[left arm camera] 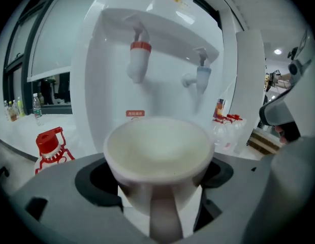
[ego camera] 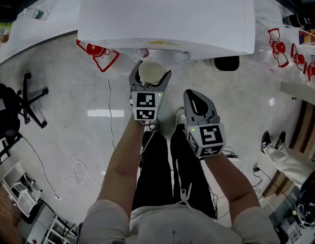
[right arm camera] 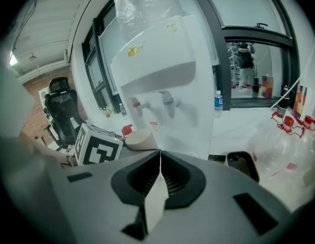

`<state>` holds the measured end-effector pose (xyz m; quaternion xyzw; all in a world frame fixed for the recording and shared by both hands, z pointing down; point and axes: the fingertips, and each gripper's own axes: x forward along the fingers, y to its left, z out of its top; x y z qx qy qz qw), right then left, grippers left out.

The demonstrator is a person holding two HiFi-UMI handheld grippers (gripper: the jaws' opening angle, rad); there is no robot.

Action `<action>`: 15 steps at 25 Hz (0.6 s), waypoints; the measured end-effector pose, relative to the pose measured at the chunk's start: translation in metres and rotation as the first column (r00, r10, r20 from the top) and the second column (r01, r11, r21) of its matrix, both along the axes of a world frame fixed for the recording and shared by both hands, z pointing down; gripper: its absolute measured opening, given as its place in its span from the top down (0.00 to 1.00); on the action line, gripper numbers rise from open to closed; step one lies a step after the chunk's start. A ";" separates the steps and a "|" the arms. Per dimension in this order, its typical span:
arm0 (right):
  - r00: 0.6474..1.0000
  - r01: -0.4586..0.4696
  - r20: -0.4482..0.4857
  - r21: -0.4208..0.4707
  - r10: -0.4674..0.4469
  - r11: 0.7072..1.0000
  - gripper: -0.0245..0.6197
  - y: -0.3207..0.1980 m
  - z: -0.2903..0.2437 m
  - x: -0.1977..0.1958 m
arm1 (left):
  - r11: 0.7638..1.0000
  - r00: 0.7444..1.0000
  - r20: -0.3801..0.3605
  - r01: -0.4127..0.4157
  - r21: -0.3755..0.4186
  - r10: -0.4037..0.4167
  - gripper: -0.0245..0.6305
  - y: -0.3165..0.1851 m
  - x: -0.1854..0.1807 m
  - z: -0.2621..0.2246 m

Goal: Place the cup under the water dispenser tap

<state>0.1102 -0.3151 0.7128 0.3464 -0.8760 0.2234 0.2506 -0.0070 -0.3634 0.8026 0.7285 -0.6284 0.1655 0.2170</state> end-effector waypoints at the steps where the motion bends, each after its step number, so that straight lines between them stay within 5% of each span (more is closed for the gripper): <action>1: 1.000 0.000 0.002 -0.001 0.000 1.000 0.92 -0.002 0.004 -0.002 | 1.000 1.000 0.013 -0.008 0.002 0.008 0.27 -0.004 -0.003 0.005; 8: 0.999 0.031 0.028 0.010 -0.031 0.999 0.92 -0.014 0.018 -0.028 | 1.000 0.995 0.095 -0.005 -0.029 0.008 0.27 -0.018 -0.027 0.035; 15: 0.996 0.084 0.001 0.019 -0.084 0.996 0.92 -0.010 0.025 -0.035 | 0.999 0.996 0.075 0.054 -0.007 -0.054 0.27 -0.027 -0.041 0.041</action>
